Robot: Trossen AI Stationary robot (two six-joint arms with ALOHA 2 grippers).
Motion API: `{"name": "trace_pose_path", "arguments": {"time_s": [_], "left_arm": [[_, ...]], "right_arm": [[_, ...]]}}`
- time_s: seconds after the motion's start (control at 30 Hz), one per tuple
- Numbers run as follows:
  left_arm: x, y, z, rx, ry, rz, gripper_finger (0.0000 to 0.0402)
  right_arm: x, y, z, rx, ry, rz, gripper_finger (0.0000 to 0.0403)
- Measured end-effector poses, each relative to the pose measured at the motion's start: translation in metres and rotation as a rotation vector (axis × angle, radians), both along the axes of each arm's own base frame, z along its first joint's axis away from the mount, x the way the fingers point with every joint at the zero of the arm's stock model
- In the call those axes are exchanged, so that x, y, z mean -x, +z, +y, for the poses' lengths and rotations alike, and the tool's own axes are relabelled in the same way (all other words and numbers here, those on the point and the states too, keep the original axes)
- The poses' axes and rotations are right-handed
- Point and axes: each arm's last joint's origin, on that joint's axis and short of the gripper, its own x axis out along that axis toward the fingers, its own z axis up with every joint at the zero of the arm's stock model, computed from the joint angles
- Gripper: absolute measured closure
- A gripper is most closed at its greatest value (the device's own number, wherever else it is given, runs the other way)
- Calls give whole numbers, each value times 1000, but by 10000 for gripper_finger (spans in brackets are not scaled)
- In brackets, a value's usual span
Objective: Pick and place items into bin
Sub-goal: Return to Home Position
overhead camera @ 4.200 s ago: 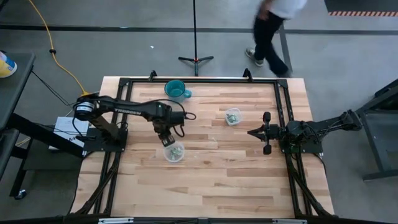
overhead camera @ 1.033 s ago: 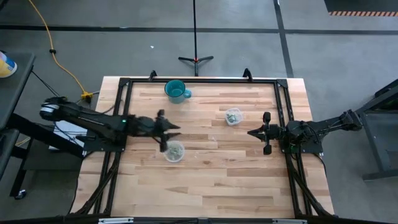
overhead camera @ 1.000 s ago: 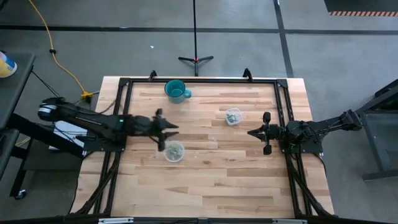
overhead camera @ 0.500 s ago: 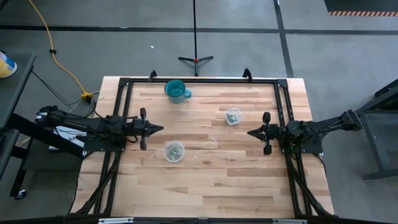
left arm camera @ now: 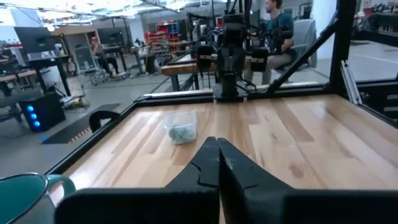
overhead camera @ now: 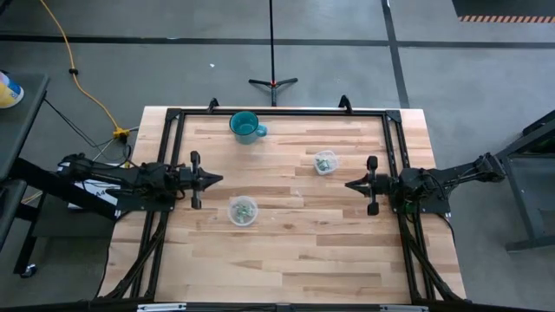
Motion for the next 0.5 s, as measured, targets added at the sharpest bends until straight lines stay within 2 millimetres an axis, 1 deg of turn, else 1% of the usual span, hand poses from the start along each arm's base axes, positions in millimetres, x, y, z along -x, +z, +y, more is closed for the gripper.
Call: {"name": "trace_pose_path", "arguments": {"time_s": [0.07,0.13,0.2,0.3,0.33,0.43,0.5], "left_arm": [[0,-1,0,7,1,9,353],[1,-3,0,10,0,30,343],[1,-3,0,7,-3,32,349],[1,-1,-1,-18,-24,10,379],[1,1,-1,-22,-41,-6,381],[2,2,-2,-22,-66,-19,376],[2,0,-1,-4,-53,-4,356]], "right_arm": [[0,0,0,37,9,3,401],[0,1,0,31,11,-7,402],[0,3,1,12,26,-33,402],[1,13,1,9,40,-135,402],[2,16,1,22,57,-167,402],[3,19,2,44,93,-198,402],[4,17,2,28,95,-180,402]]}}
